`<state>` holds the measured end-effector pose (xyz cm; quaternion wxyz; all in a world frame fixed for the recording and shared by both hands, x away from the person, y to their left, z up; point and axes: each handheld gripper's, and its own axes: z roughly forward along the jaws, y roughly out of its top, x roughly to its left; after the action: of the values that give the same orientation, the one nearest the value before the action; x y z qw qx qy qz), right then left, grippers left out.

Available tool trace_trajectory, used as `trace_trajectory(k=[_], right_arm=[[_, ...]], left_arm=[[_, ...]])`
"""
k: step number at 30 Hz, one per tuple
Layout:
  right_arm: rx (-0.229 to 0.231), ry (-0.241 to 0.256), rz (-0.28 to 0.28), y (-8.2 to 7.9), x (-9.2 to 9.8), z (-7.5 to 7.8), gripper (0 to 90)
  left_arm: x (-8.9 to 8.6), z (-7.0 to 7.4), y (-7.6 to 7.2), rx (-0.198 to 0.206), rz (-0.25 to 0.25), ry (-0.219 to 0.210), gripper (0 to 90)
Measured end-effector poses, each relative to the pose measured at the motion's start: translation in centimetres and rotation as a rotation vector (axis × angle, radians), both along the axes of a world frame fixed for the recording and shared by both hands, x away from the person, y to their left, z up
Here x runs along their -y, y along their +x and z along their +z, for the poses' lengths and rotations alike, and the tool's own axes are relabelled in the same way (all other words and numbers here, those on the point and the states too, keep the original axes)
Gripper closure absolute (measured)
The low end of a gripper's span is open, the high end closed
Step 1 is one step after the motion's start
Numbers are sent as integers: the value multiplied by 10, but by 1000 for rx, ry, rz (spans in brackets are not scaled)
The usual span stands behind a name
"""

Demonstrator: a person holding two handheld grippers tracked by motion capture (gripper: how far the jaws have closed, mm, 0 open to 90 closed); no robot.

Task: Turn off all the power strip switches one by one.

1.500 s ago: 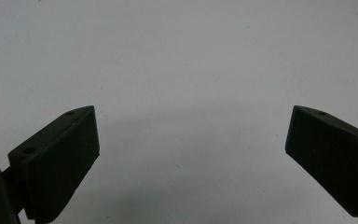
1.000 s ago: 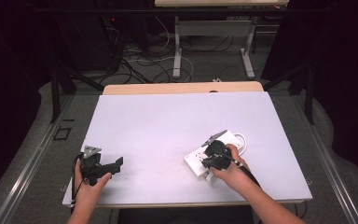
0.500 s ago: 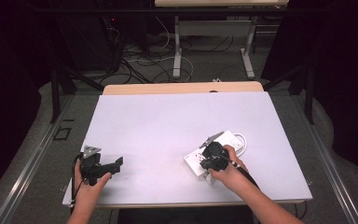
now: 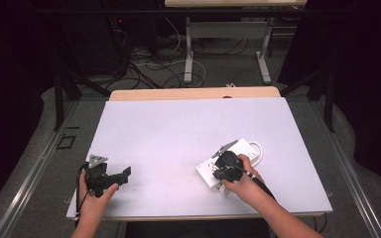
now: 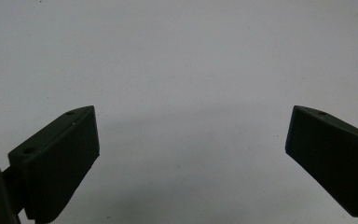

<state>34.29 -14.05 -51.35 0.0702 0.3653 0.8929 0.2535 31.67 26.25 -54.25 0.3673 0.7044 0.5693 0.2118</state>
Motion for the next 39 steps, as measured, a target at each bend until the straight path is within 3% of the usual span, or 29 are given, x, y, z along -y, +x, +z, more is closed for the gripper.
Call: trace_trajectory(k=[3, 7, 14, 25, 29, 34, 39], right_arm=[[-43, 18, 5, -1, -1, -1, 900], [-23, 19, 14, -2, -2, -2, 900], [-44, 44, 1, 0, 1, -3, 900], [-34, 61, -3, 0, 1, -4, 900], [-24, 47, -12, -1, 2, -2, 894], [34, 133, -44, -3, 9, 0, 859], [62, 181, -72, -4, 19, 5, 801]], left_arm=[[0, 0, 0, -5, 5, -2, 26], [0, 1, 0, -9, -1, 4, 26], [0, 0, 0, -4, -1, 0, 26], [0, 0, -1, -2, 6, -3, 26], [-2, 1, 0, 1, 13, -8, 26], [-2, 0, -1, 0, 10, -7, 26], [-2, 1, -1, -3, 11, -3, 26]])
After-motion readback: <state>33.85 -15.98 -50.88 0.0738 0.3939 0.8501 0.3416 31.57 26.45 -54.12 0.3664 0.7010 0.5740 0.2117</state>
